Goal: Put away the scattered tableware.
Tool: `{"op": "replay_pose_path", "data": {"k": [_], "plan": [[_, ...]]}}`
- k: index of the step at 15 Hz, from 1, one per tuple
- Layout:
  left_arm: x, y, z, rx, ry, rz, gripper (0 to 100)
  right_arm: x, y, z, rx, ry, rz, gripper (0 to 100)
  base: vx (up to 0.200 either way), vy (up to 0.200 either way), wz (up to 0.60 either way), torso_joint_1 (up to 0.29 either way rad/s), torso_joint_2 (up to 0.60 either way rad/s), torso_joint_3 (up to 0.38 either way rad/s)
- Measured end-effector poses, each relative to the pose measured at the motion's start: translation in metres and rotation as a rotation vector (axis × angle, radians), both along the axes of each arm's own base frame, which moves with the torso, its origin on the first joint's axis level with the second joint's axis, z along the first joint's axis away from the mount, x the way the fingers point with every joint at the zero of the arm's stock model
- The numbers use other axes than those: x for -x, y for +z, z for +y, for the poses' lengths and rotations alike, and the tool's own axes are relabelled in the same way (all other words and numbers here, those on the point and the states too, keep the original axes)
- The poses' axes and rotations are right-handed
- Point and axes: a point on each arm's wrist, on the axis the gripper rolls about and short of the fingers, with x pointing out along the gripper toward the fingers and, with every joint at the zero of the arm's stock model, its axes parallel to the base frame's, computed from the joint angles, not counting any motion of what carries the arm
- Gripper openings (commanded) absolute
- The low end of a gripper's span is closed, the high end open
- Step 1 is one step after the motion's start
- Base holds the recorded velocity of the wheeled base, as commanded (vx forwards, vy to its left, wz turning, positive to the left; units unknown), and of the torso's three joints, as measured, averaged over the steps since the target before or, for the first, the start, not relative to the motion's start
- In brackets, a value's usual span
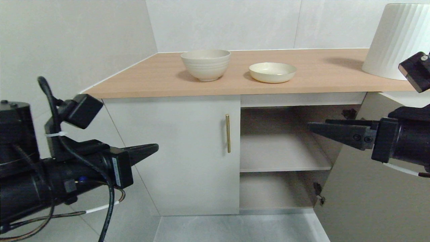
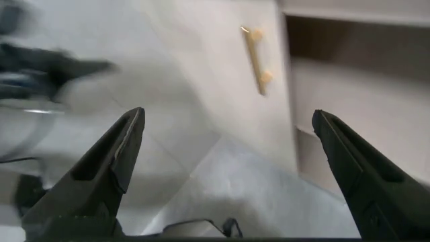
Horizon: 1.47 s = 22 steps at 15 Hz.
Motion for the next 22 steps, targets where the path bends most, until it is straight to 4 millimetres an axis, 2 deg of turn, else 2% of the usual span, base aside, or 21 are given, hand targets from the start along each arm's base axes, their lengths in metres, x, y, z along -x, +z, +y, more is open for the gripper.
{"op": "replay_pose_path", "data": {"k": [2,3,6,9,13,21,22], "plan": [[0.007,0.003,0.006,0.007,0.016,-0.019,0,0.003,-0.003,-0.002,0.025,-0.003,0.036,100,0.0,0.0,0.0,0.0,0.0,0.0],[0.009,0.004,0.008,0.01,0.02,-0.026,100,0.006,-0.001,-0.003,0.028,-0.004,0.038,100,0.0,0.0,0.0,0.0,0.0,0.0],[0.013,0.013,0.01,0.029,0.023,-0.066,100,0.013,0.006,-0.007,0.013,-0.005,0.011,100,0.0,0.0,0.0,0.0,0.0,0.0],[0.013,0.025,0.011,0.058,0.038,-0.132,100,0.015,0.006,-0.009,0.021,-0.005,0.024,100,0.0,0.0,0.0,0.0,0.0,0.0],[0.016,0.029,0.013,0.064,0.056,-0.154,100,0.017,0.008,-0.01,0.018,-0.005,0.018,100,0.0,0.0,0.0,0.0,0.0,0.0],[0.022,0.035,0.015,0.074,0.055,-0.174,100,0.02,0.01,-0.011,0.011,-0.001,0.007,100,0.2,0.0,0.0,0.005,0.0,0.001],[0.023,0.036,0.015,0.075,0.055,-0.176,100,0.022,0.01,-0.012,0.009,-0.001,0.004,100,0.0,0.0,0.0,0.0,0.0,0.0]]}}
